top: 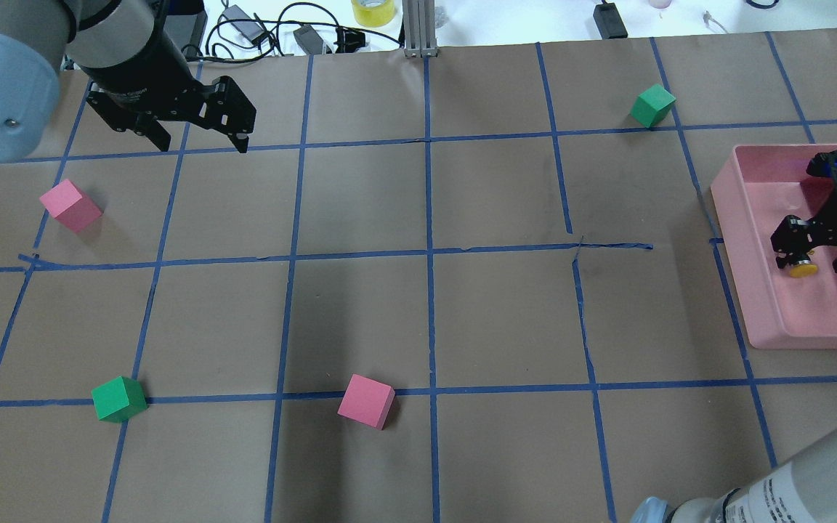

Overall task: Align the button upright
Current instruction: 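Lower the right gripper and grasp the button switch in the tray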

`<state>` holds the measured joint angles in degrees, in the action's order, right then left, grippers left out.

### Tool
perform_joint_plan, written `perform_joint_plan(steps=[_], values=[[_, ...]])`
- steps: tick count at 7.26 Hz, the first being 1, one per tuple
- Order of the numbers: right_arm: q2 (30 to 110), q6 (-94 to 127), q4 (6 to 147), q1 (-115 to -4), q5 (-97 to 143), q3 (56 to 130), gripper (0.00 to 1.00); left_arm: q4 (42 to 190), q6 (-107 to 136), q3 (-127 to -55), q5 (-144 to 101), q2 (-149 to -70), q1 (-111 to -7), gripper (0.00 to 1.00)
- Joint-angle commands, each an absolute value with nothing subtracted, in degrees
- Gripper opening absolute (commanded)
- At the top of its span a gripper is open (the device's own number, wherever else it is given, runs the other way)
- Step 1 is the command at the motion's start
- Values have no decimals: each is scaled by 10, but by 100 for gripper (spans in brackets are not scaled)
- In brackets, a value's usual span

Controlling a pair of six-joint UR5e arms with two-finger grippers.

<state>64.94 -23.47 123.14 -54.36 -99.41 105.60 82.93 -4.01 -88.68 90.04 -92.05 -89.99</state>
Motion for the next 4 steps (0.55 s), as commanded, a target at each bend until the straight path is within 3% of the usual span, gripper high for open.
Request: perform_joint_plan(steps=[1,4], values=[[647,-266,1225,-533,-993,1057,0,830,-39,-887,901,-922,-900,100],[663,-264,1222,-532,-991,1046,0,830,-40,-887,900,-922,-900,100]])
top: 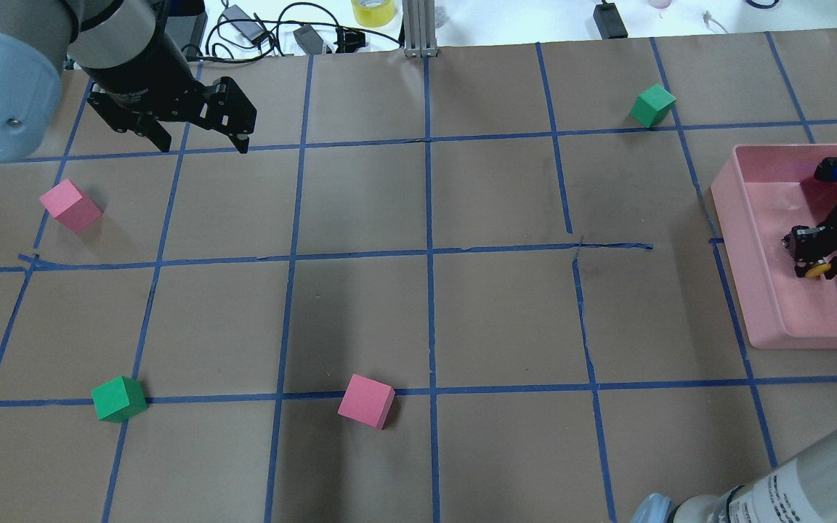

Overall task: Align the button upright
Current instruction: 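Lower the right gripper and grasp the button switch in the tray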

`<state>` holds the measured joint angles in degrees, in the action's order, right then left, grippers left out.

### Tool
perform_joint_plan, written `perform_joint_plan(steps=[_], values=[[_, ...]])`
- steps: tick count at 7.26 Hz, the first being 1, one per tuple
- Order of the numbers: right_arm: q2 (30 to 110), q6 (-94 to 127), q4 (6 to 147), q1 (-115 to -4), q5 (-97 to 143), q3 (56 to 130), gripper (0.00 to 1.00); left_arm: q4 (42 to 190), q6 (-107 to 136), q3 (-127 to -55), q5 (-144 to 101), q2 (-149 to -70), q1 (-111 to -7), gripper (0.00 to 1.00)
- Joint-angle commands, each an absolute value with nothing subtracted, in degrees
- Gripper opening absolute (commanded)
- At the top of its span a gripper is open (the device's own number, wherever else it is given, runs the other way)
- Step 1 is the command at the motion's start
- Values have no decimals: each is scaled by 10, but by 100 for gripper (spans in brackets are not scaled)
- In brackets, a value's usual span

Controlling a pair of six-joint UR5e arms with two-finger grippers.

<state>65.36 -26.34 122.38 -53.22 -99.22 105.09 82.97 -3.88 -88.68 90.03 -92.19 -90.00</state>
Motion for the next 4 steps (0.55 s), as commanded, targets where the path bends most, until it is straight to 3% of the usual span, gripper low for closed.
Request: perform_joint_plan(steps=[1,4], values=[[684,-262,1217,-532,-986,1046,0,829,-41,-887,900,-923,-900,100],[746,-260,1201,-547,-956,1044,0,830,-40,-887,899,-922,-899,100]])
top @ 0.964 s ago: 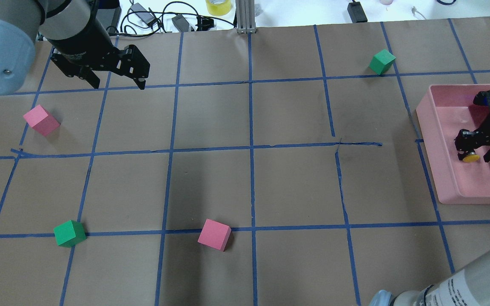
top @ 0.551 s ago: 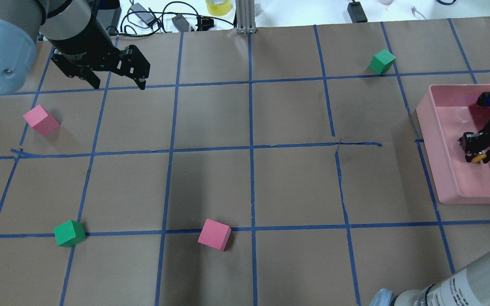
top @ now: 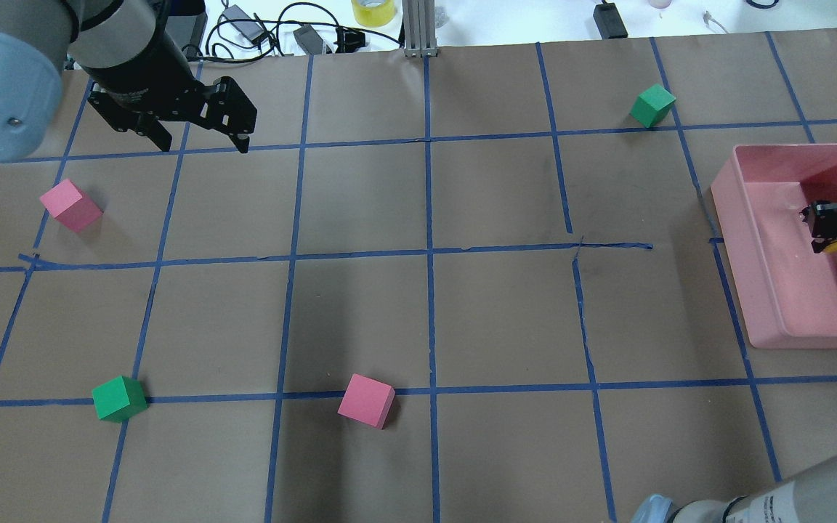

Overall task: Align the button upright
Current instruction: 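Lower the right gripper and grasp the button switch in the tray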

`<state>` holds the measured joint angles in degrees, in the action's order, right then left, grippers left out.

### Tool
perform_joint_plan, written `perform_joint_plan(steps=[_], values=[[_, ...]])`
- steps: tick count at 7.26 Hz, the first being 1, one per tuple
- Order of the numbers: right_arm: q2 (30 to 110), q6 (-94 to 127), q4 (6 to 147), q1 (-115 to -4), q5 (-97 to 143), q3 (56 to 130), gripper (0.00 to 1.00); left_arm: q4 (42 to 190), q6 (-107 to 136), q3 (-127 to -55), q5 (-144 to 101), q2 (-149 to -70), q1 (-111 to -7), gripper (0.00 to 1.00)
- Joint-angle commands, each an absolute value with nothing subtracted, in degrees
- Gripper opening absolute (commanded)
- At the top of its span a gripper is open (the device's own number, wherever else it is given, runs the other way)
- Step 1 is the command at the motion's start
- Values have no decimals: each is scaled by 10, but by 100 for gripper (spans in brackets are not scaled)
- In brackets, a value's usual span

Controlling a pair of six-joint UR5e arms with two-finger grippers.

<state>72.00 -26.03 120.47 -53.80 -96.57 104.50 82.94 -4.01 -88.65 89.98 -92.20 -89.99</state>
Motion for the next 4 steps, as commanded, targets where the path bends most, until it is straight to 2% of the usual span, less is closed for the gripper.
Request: perform_joint_plan(steps=[1,4], values=[[757,-259,1200,-559,-947,1035,0,830,-40,-886,899,-923,-899,100],[769,-222,1112,-661,-953,940,0,830,-39,-885,900,-923,-899,100]])
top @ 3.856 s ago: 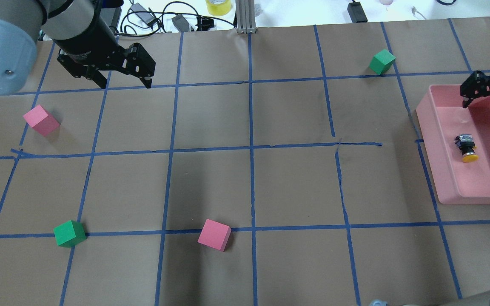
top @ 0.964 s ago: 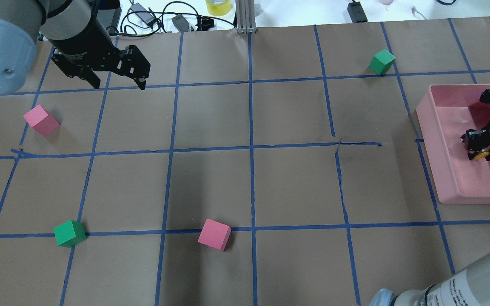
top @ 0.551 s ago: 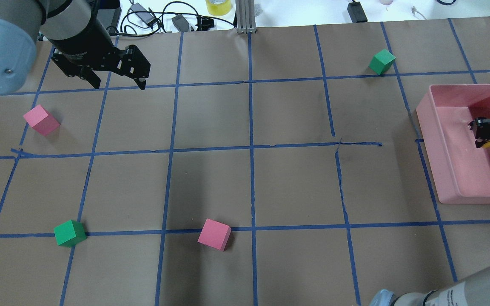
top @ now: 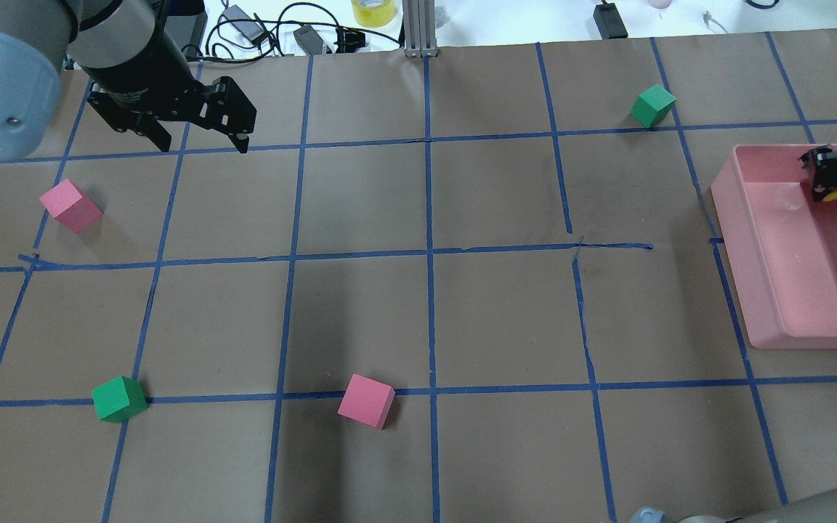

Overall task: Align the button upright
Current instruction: 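Carry the button out of the tray and lower it onto the table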

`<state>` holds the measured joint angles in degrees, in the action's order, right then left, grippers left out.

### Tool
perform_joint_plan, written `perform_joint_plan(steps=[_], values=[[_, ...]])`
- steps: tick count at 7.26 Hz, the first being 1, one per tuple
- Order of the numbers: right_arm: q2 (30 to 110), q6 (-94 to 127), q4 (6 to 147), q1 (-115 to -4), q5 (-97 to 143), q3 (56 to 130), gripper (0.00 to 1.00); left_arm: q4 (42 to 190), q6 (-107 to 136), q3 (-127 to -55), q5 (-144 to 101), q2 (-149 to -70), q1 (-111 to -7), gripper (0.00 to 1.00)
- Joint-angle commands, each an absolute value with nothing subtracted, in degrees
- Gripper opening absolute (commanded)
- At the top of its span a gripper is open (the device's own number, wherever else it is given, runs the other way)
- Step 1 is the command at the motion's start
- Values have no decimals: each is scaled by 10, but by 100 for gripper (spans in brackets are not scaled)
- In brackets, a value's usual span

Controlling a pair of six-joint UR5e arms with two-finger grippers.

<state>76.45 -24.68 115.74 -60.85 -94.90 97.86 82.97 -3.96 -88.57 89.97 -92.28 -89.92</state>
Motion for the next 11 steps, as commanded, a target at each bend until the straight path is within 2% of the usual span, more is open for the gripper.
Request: perform_joint_plan(steps=[1,4,5,8,11], values=[[769,-131,1087,-719,-947,924,0,830,-39,-886,900,-923,-900,100],[728,134,1112,-913,-929,914,0,828,-37,-885,900,-921,-900,100],[691,184,1157,-960,-914,908,0,818,-37,-887,900,-922,-900,100],[594,299,1264,-1033,-828,902,0,818,-37,-887,899,-922,-901,100],[514,335,1289,-1086,-825,836,0,817,-37,-887,900,-921,-901,100]])
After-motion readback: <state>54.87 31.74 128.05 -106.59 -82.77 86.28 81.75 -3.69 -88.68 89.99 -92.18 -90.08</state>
